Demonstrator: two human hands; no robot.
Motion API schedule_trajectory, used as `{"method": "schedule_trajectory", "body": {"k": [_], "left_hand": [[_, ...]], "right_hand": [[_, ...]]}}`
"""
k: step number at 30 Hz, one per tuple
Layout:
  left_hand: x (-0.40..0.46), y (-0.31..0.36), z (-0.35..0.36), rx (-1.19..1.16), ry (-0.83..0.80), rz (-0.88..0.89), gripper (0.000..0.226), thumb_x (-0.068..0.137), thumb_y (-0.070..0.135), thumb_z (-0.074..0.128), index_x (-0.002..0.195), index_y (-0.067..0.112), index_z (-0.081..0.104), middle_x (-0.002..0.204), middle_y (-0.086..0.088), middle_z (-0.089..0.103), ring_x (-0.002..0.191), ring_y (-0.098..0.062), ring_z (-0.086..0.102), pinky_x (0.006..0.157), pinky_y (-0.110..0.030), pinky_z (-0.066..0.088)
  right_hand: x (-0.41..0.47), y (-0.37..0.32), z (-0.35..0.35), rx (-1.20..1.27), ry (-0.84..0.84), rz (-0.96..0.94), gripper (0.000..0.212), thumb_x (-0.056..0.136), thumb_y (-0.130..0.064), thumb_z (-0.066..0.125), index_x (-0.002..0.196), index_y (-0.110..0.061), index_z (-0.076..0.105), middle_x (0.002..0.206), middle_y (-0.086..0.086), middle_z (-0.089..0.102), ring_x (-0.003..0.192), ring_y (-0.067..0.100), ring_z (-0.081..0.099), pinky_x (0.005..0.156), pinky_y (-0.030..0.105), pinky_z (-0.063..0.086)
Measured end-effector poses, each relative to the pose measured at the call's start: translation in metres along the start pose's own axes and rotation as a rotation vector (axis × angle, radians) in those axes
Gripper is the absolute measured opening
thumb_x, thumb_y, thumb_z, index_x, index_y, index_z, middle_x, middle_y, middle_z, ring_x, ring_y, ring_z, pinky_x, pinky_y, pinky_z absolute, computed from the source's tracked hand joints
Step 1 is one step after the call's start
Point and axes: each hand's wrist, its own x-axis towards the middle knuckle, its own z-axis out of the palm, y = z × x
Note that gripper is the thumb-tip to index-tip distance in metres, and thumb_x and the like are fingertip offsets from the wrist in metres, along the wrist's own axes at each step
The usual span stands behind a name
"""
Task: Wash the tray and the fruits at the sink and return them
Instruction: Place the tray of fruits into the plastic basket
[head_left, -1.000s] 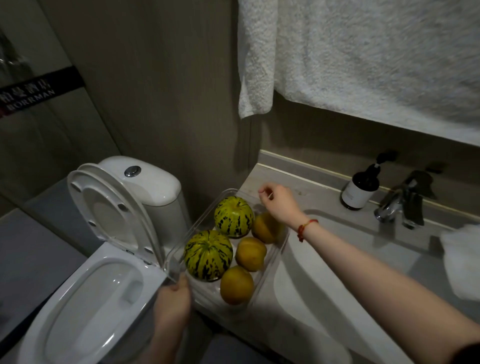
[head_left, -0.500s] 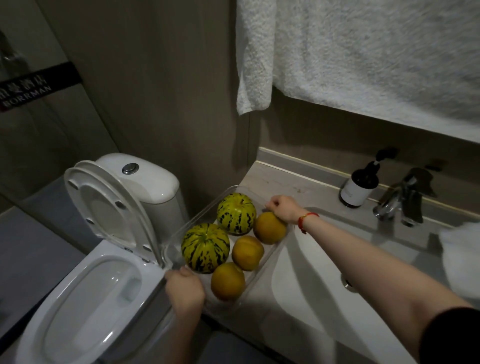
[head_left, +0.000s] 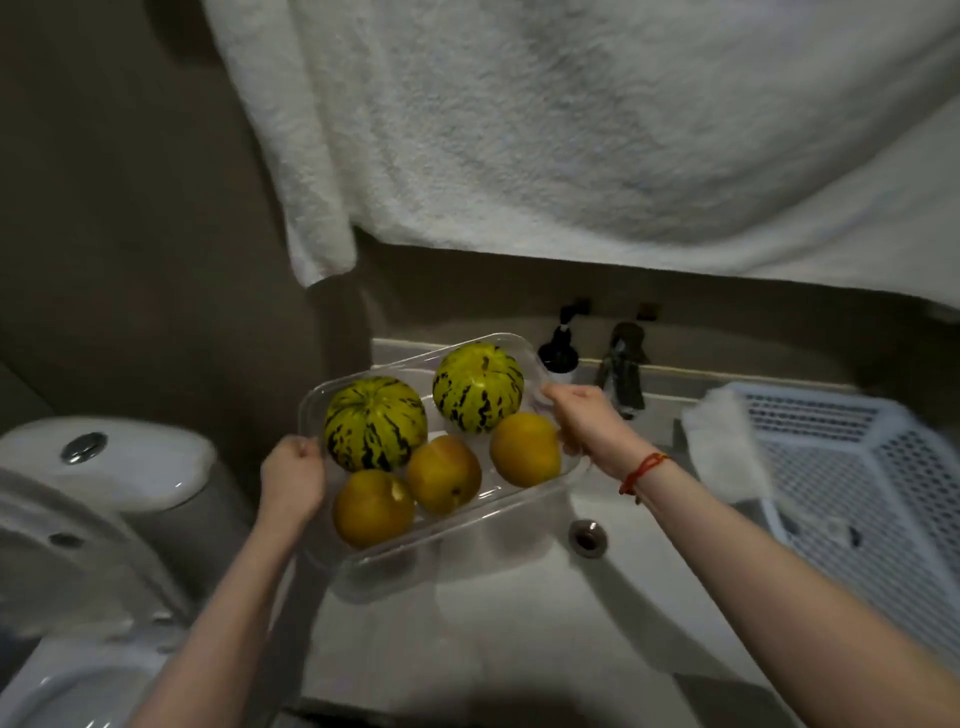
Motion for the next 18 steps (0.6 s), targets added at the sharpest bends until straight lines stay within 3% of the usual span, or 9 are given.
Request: {"method": "schedule_trajectory", "body": {"k": [3,6,10,14,18], "left_hand": [[0.009,0.048,0.022,-0.021,-0.158,0.113,0.031,0.096,0.013,0.045,0.069,0.001,0.052,0.072,-0.027,0.053,0.072,-0.036,0.052,0.068,-0.044,0.044],[0.004,0.091,0.051,-0.037,-0.316,0.194,0.036,0.097,0.014,0.044,0.062,0.008,0.045,0.056,-0.012,0.043,0.051,-0.024,0.042,0.052,-0.031,0.035],[-0.019,0.147,0.098,-0.009,-0.528,0.311,0.033,0.099,0.016,0.043,0.067,0.009,0.044,0.053,-0.006,0.037,0.042,-0.019,0.033,0.032,-0.015,0.026],[-0.046,0.2,0.144,0.099,-0.669,0.462,0.034,0.098,0.018,0.047,0.068,0.005,0.052,0.056,-0.011,0.044,0.038,-0.017,0.037,0.033,-0.018,0.031],[-0.078,0.251,0.194,0.237,-0.827,0.618,0.027,0.095,0.015,0.052,0.071,0.004,0.052,0.065,-0.013,0.043,0.051,-0.02,0.037,0.048,-0.026,0.033]], "right_hand": [[-0.025,-0.005,-0.045,0.081,0.121,0.04,0.034,0.096,-0.032,0.047,0.065,-0.018,0.044,0.047,0.0,0.032,0.032,0.01,0.032,0.036,0.017,0.024],[-0.056,-0.002,-0.086,0.124,0.265,0.026,0.04,0.096,-0.03,0.047,0.058,-0.018,0.045,0.039,-0.002,0.036,0.029,0.01,0.033,0.034,0.016,0.023],[-0.097,0.015,-0.133,0.113,0.48,0.033,0.046,0.097,-0.029,0.046,0.053,-0.016,0.043,0.035,-0.003,0.038,0.029,0.01,0.035,0.033,0.018,0.027],[-0.132,0.04,-0.169,0.125,0.67,0.058,0.047,0.098,-0.029,0.043,0.054,-0.016,0.04,0.037,-0.002,0.038,0.034,0.013,0.038,0.038,0.023,0.03],[-0.162,0.07,-0.194,0.2,0.836,0.109,0.046,0.099,-0.03,0.042,0.055,-0.018,0.041,0.036,-0.005,0.038,0.033,0.012,0.037,0.038,0.023,0.029]]}}
